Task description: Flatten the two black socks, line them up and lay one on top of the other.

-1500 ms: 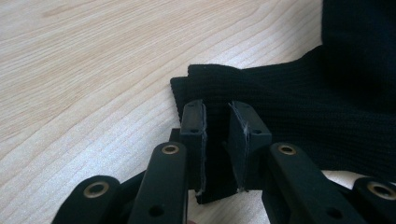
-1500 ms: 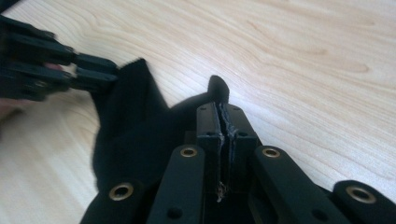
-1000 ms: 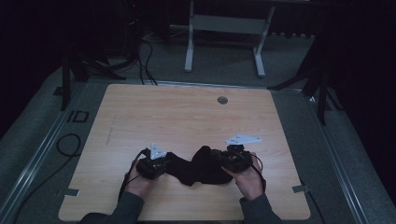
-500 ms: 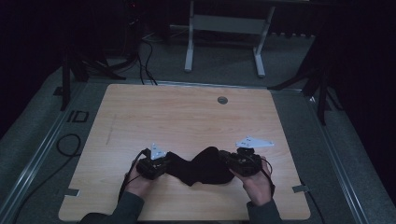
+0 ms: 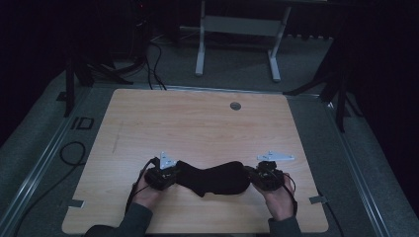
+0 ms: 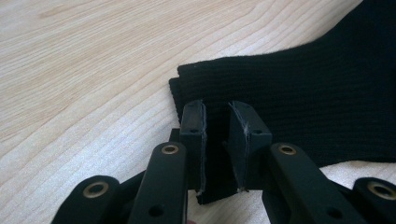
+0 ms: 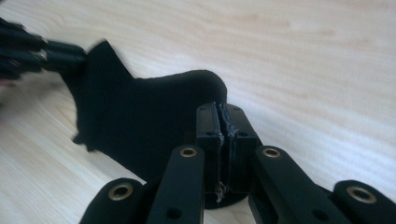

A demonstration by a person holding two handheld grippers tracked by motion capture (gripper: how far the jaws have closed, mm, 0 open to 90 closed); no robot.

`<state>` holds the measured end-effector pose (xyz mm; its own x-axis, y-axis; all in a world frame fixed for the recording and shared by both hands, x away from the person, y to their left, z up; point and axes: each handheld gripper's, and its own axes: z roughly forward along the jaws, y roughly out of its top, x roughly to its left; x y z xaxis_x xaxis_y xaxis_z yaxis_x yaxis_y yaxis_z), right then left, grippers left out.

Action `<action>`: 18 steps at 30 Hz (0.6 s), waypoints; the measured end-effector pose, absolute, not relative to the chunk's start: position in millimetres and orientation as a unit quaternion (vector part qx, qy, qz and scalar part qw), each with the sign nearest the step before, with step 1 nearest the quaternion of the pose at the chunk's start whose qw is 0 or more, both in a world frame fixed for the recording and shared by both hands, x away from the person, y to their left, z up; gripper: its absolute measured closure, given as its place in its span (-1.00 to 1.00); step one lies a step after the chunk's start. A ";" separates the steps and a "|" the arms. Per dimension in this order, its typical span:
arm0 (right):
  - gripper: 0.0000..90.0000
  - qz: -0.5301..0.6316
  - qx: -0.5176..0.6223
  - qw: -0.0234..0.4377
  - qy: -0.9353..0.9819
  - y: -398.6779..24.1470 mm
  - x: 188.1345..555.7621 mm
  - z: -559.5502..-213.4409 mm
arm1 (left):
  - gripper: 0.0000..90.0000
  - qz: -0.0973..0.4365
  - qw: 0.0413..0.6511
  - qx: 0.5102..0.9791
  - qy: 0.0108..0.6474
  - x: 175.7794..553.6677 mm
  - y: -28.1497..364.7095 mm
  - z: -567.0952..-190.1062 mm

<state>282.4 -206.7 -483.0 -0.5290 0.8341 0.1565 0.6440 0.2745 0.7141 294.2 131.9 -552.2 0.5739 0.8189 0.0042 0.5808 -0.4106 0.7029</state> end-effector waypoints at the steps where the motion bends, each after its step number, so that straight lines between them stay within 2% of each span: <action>1: 0.91 0.373 0.471 0.123 0.790 -207.1 283.3 -487.3 | 0.70 0.177 0.337 0.821 0.427 294.1 131.9 -552.2; 11: 0.90 0.332 0.489 0.102 0.801 -207.2 292.2 -523.1 | 0.70 0.177 0.336 0.821 0.426 293.9 131.4 -552.1; 18: 0.89 0.317 0.494 0.114 0.802 -208.3 297.5 -538.5 | 0.69 0.176 0.337 0.822 0.423 293.2 129.6 -552.3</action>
<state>297.5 -208.3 -538.5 -0.4867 0.8638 0.1301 0.7197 0.3121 0.6202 293.2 129.6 -552.3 0.5798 0.8147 0.0040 0.5771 -0.4141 0.7039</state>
